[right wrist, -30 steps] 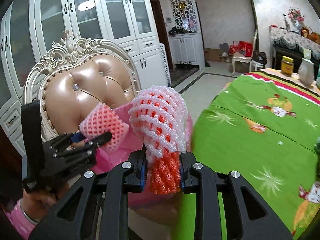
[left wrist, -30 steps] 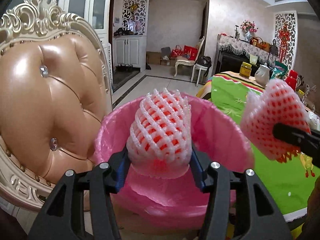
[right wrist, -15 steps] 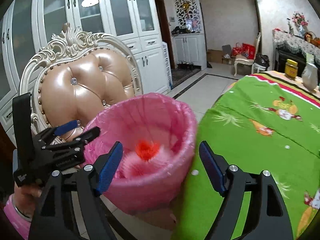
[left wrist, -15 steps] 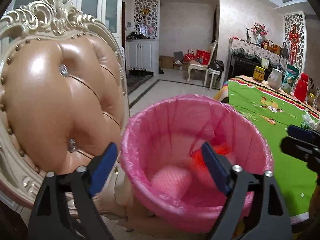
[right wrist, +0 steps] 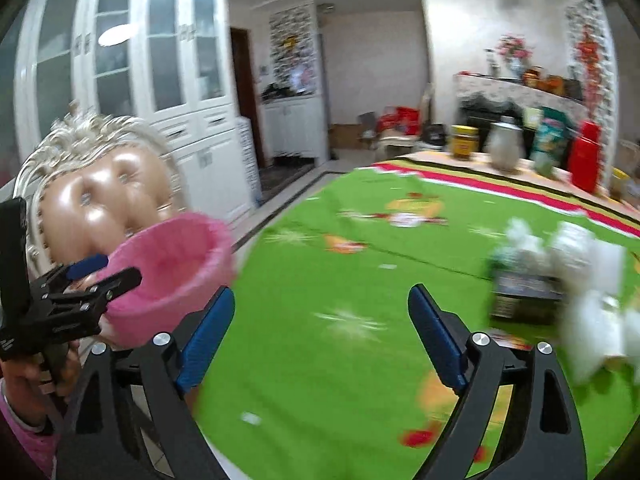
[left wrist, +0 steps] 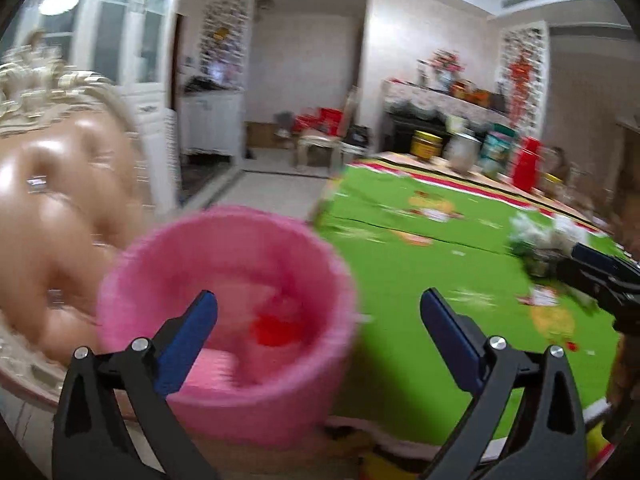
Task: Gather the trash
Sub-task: 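Grasp a white foam block with each tool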
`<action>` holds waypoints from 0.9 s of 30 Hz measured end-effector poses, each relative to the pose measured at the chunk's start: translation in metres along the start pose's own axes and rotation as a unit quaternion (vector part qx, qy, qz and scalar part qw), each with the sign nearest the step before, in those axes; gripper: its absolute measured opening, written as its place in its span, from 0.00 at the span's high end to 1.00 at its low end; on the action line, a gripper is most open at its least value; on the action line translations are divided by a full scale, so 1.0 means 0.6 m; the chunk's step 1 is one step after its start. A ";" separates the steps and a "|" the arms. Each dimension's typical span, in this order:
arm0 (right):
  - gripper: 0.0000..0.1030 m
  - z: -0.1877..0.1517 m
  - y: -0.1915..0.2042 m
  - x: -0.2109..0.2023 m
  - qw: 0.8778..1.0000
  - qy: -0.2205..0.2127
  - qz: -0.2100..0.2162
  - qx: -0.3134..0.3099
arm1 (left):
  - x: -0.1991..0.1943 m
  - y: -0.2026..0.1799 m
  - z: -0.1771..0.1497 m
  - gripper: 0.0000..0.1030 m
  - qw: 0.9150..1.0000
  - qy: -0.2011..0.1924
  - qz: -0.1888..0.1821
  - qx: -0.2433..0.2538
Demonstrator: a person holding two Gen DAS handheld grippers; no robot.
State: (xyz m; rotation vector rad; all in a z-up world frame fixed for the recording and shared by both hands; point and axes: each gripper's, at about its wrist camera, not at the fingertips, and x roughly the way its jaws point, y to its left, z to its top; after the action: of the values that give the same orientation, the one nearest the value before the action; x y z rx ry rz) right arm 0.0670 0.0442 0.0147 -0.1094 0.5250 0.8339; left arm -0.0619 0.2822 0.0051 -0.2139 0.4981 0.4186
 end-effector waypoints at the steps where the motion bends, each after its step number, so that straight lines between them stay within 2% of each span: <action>1: 0.18 -0.005 -0.029 -0.013 1.000 0.000 -0.010 0.010 | 0.004 -0.026 0.001 0.05 1.000 0.003 -0.014 0.009; 6: 0.18 -0.035 -0.154 -0.062 0.997 0.014 -0.065 0.049 | 0.017 -0.162 0.007 0.05 0.996 -0.014 -0.074 0.057; 10: 0.18 -0.065 -0.252 -0.108 0.986 0.026 -0.148 0.079 | 0.037 -0.296 0.002 0.05 0.984 -0.003 -0.139 0.109; 14: 0.18 -0.103 -0.365 -0.149 0.968 0.046 -0.207 0.135 | 0.062 -0.396 -0.005 0.05 0.977 0.018 -0.169 0.126; 21: 0.18 -0.122 -0.464 -0.160 0.955 0.078 -0.238 0.160 | 0.125 -0.517 -0.018 0.05 0.969 0.073 -0.202 0.122; 27: 0.29 -0.115 -0.503 -0.109 0.950 0.113 -0.238 0.167 | 0.156 -0.564 -0.028 0.05 0.966 0.105 -0.203 0.123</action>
State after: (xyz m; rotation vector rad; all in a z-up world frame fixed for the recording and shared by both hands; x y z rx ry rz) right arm 0.2235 -0.2242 -0.0464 -0.0161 0.8099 0.2536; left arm 0.1537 0.0060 -0.0233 -0.1161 0.6916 -0.0694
